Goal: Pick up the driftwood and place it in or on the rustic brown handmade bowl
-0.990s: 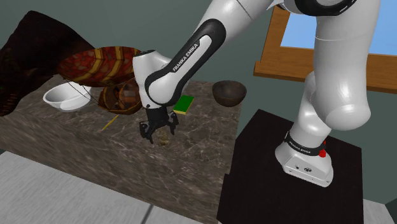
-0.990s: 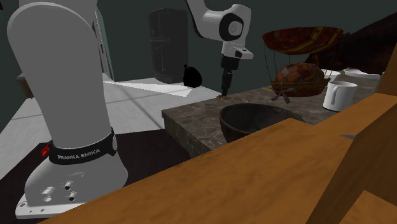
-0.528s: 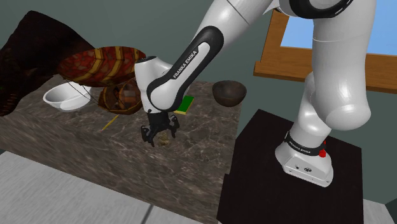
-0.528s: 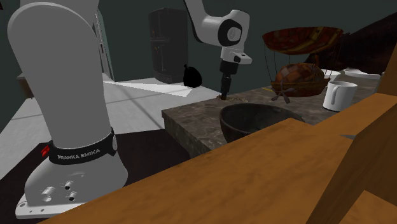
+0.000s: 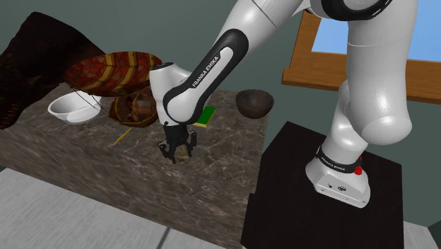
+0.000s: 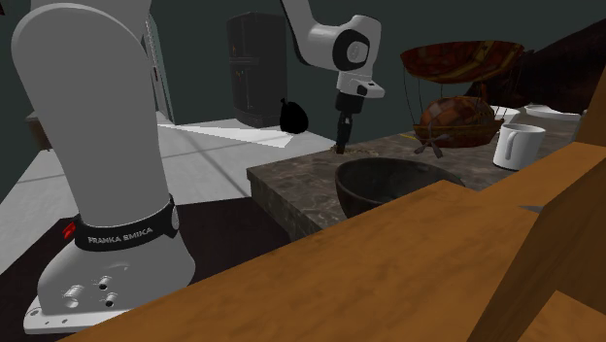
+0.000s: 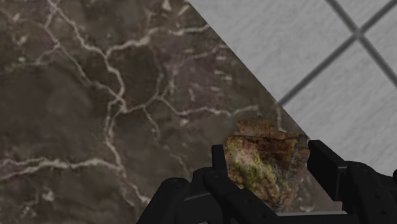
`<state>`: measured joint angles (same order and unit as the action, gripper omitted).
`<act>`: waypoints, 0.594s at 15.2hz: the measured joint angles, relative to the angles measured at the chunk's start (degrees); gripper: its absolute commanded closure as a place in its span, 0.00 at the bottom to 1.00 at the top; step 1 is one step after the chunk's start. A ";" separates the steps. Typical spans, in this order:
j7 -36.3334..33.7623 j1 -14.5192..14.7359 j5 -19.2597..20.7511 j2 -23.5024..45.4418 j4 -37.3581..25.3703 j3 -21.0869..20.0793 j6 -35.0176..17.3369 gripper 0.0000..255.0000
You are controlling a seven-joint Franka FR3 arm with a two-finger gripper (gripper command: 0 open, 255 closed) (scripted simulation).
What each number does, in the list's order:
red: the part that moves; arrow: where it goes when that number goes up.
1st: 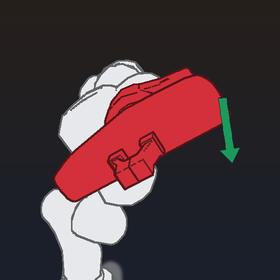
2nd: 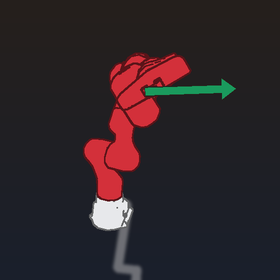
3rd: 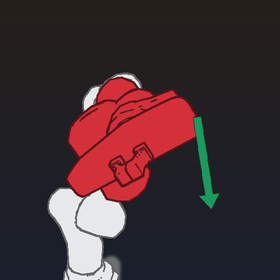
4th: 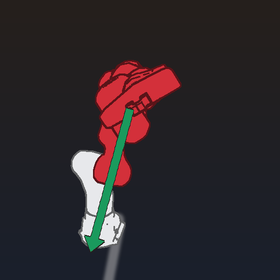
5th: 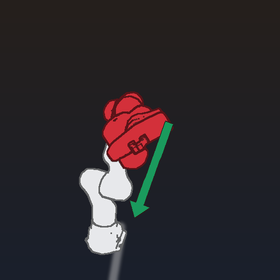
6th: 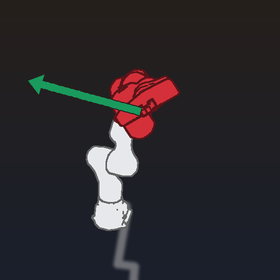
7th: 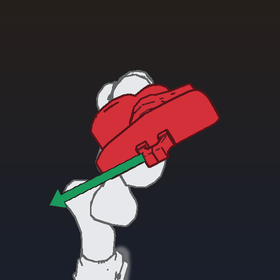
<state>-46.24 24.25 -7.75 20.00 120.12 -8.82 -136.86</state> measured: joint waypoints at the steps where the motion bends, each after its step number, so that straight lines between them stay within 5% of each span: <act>1: 0.00 0.00 0.00 0.00 0.00 0.00 0.00 1.00; 9: -0.27 -0.03 -0.08 -1.84 -0.09 -0.09 1.89 1.00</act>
<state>-46.50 24.22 -7.82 18.15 120.03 -8.91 -134.98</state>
